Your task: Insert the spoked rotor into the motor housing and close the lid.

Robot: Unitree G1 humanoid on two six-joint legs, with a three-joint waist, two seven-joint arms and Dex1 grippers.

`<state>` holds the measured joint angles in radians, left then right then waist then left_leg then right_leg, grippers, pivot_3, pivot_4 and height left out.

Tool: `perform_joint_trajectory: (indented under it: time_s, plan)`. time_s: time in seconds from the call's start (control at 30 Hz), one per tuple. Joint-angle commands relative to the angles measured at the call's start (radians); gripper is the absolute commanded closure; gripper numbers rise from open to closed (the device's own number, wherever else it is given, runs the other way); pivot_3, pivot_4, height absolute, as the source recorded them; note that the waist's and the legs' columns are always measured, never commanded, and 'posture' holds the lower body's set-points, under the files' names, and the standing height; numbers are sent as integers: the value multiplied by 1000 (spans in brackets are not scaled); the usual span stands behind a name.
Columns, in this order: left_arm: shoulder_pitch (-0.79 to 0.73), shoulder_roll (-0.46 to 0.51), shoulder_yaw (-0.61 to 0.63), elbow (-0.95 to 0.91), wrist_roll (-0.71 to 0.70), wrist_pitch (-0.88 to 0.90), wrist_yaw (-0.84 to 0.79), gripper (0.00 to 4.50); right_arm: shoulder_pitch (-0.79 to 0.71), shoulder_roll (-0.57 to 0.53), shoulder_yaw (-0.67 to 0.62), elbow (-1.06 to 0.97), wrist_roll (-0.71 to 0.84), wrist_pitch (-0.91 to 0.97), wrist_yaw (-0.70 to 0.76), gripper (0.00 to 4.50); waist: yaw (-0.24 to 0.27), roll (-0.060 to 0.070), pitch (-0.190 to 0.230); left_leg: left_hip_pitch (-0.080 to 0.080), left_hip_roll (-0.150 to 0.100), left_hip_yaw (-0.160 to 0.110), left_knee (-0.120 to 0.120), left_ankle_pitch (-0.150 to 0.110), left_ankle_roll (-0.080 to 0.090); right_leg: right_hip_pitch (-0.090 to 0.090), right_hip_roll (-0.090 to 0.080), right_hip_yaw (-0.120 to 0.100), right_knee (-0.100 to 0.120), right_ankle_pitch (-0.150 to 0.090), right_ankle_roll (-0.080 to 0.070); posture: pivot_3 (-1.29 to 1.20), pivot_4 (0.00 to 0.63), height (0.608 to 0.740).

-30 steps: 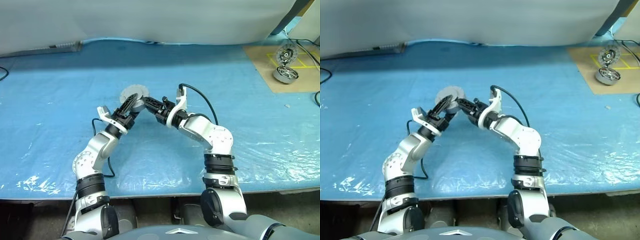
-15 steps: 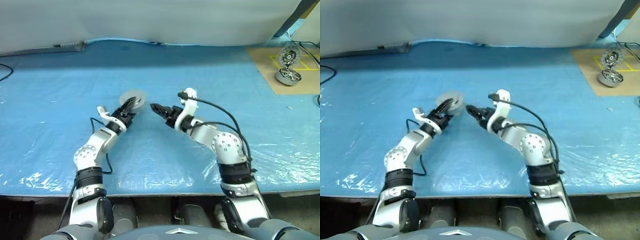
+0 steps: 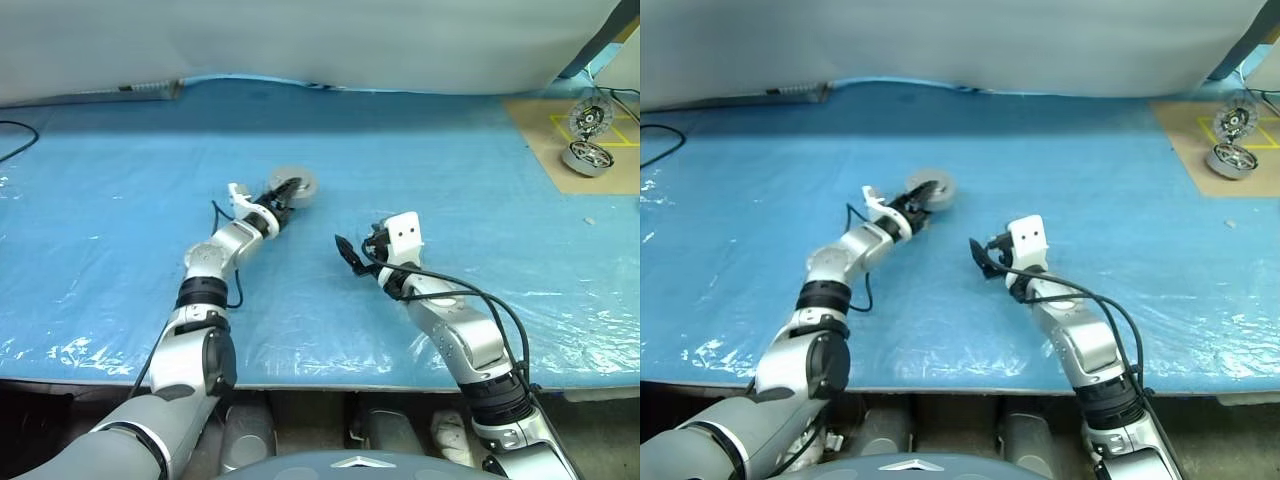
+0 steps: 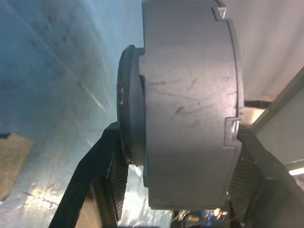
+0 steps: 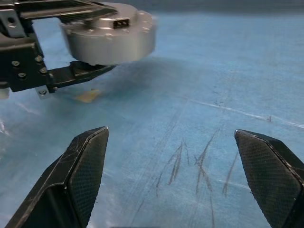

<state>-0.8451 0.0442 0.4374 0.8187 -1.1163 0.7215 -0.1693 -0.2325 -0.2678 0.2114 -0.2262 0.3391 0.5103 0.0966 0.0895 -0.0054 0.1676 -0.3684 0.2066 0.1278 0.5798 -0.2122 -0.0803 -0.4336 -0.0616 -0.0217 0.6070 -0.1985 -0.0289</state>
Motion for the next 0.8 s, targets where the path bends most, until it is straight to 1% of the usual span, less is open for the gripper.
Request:
perform_joint_trajectory:
  time_s: [0.03, 0.13, 0.2, 0.33, 0.4, 0.5, 0.63, 0.7, 0.73, 0.8]
  plan:
    - [-60, 18, 3, 65, 67, -1, -53, 2125, 3, 18, 0, -37, -43, -23, 20, 0, -4, 0, 0, 0, 0, 0, 0, 0, 0, 0, 0, 0, 0, 0, 0, 0, 150, 740]
    - [-63, 34, 10, 113, 122, -3, -64, 2125, 4, 29, -6, -36, -66, -17, 34, 0, -10, 0, 0, -1, 0, -1, 0, 0, 0, 0, 0, 0, 0, 0, 0, 0, 150, 740]
    - [-46, 52, 15, 114, 148, 11, -62, 1374, 2, 33, -9, -31, -79, -14, 42, 0, -13, 0, 0, -1, 0, -2, 0, 0, 0, 3, 0, -1, 0, 0, 0, 0, 150, 740]
    - [23, 86, 16, 28, 172, 91, -54, 58, 2, 41, -10, -31, -101, -5, 60, 0, -21, 0, 0, 6, 0, -2, 0, 0, 0, 10, 0, -1, 0, 0, -1, 0, 150, 740]
    - [77, 101, 17, -57, 170, 144, -41, 23, 4, 44, -11, -35, -108, -3, 71, 0, -23, 0, 0, 9, 0, -2, 0, 0, 0, 12, 0, -1, 0, -1, -2, 0, 150, 740]
    - [193, 138, -3, -234, 169, 244, -28, 23, 9, 46, -12, -41, -115, -2, 90, 0, -25, 1, 0, 11, 1, -2, 0, 0, 0, 14, 0, -1, 1, -1, -4, 0, 150, 740]
    - [356, 222, -147, -482, 247, 312, -99, 23, 21, 46, -18, -51, -122, -9, 112, 0, -28, 2, -1, 16, 2, -1, -2, 0, 0, 16, 1, -1, 1, -5, -10, 0, 150, 740]
    - [423, 266, -220, -597, 287, 287, -158, 23, 36, 40, -23, -64, -125, -19, 124, 0, -27, 3, -2, 18, 2, -1, -3, 0, 0, 17, 0, -1, 1, -5, -10, 0, 150, 740]
    - [461, 298, -281, -665, 344, 215, -209, 23, 50, 34, -28, -75, -127, -27, 130, 0, -26, 3, -2, 18, 2, -1, -3, 0, 1, 18, 0, -1, 1, -6, -10, 0, 150, 740]
    - [508, 331, -356, -747, 438, 69, -284, 23, 79, 25, -39, -97, -130, -41, 139, 0, -24, 3, -2, 18, 2, -1, -4, 0, 1, 18, 0, -1, -1, -7, -9, 0, 150, 740]
